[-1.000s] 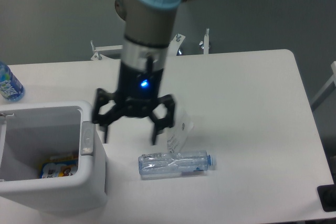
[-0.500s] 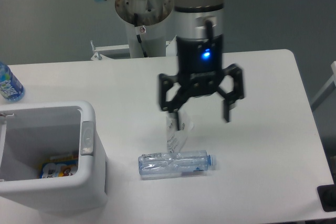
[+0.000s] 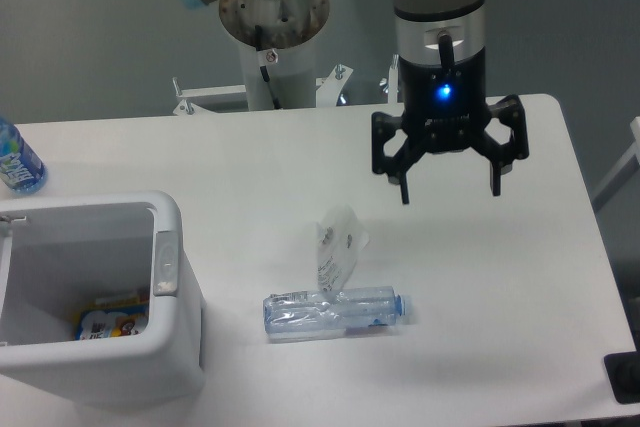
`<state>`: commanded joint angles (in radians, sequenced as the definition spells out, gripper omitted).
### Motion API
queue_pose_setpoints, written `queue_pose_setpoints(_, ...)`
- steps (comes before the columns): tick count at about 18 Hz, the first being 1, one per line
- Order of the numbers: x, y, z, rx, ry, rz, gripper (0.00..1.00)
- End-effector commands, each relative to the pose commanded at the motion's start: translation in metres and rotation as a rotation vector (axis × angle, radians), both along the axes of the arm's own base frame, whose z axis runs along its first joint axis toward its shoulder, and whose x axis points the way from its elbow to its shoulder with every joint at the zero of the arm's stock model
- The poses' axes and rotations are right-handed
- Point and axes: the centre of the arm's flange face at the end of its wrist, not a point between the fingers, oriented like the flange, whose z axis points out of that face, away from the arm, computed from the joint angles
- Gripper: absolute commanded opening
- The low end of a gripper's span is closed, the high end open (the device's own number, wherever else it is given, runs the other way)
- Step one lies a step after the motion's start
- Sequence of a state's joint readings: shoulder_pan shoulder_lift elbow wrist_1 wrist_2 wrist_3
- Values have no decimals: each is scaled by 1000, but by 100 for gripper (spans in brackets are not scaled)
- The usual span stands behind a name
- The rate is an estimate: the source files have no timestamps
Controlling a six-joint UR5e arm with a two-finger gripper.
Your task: Open the trash can
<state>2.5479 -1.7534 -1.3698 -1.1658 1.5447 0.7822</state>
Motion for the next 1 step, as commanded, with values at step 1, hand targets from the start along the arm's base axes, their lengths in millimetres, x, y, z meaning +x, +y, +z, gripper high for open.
queue_pose_setpoints(1,-1,-1,0,0,2,0,100)
